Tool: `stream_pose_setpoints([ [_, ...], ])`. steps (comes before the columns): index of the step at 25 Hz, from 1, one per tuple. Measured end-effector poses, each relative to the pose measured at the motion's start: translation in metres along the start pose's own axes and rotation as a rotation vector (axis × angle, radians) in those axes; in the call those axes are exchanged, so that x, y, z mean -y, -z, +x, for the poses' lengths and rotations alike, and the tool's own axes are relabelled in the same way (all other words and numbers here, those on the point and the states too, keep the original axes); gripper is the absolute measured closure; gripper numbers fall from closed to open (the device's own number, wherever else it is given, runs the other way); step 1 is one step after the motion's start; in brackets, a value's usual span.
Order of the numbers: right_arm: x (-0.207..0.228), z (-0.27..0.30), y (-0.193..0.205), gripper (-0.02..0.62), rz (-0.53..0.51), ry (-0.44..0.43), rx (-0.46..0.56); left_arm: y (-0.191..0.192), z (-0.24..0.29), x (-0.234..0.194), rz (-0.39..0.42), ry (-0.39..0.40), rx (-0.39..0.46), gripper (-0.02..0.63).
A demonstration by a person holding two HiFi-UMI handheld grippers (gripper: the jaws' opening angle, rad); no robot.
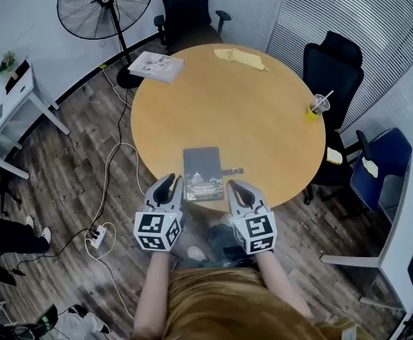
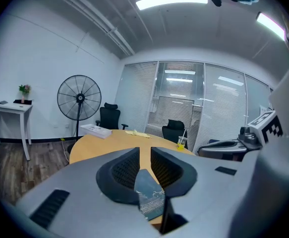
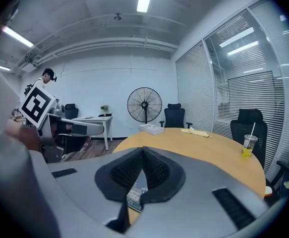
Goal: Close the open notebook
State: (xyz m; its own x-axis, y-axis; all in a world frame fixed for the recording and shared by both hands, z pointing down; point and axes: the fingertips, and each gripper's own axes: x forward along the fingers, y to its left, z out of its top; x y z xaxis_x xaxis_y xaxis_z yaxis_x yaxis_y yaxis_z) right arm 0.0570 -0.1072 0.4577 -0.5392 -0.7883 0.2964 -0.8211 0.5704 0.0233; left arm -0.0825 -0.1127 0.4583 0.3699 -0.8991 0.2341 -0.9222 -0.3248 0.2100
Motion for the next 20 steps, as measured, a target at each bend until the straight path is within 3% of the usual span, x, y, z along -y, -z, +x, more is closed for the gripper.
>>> stream_pose_setpoints([
  [20,0.013,-0.014,0.002,0.583,0.012,0.011,0.017,0.005,-0.001,0.005,0.001,-0.017,-0.006,0.522],
])
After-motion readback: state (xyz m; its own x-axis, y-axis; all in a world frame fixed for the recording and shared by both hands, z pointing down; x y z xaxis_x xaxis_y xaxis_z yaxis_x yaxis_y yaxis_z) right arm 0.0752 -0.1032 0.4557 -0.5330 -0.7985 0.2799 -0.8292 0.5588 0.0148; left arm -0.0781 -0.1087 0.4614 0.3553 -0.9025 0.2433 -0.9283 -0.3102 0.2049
